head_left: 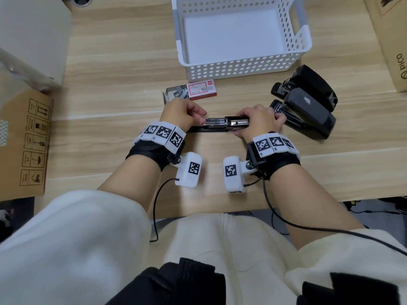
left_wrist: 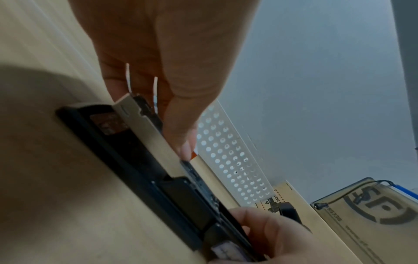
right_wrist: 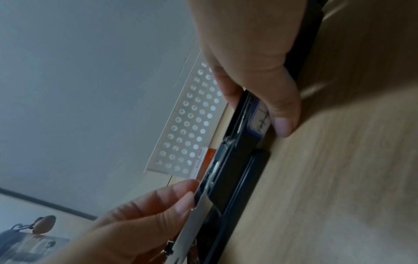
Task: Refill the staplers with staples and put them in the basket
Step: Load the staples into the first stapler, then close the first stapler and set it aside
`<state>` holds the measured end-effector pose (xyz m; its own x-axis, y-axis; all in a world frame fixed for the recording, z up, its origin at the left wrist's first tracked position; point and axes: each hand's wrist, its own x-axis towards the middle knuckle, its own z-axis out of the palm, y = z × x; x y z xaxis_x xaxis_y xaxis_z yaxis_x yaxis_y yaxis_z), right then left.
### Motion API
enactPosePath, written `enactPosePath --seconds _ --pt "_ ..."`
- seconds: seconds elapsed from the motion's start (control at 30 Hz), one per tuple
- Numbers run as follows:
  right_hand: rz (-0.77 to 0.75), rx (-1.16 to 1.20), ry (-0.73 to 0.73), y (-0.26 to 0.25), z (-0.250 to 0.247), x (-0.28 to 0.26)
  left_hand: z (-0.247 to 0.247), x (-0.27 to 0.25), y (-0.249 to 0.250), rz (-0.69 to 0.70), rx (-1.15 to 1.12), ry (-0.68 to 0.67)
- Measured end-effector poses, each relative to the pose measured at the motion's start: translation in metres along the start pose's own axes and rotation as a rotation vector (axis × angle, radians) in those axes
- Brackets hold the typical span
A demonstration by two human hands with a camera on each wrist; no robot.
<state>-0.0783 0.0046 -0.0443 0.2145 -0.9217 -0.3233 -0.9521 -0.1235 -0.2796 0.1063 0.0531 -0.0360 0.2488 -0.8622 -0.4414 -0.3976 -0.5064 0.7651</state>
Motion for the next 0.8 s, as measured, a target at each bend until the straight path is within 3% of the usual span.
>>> enactPosePath --seconds 0.13,0.3,0.47,0.8 --pt "-0.021 -0.010 0.001 0.001 -0.001 -0.001 -0.002 -0.011 -0.014 0.044 0.051 -0.020" --pt "-0.041 -0.087 0.005 -0.001 -0.004 -0.005 0.004 -0.015 -0.025 0.036 0.012 0.096" --pt "-0.004 -0.207 -0.085 -0.004 -0.016 -0.006 0.008 -0.017 -0.030 0.055 0.014 0.149" --pt "-0.008 -0.111 -0.194 -0.003 -0.029 -0.004 -0.007 -0.018 -0.042 0.075 -0.036 0.141"
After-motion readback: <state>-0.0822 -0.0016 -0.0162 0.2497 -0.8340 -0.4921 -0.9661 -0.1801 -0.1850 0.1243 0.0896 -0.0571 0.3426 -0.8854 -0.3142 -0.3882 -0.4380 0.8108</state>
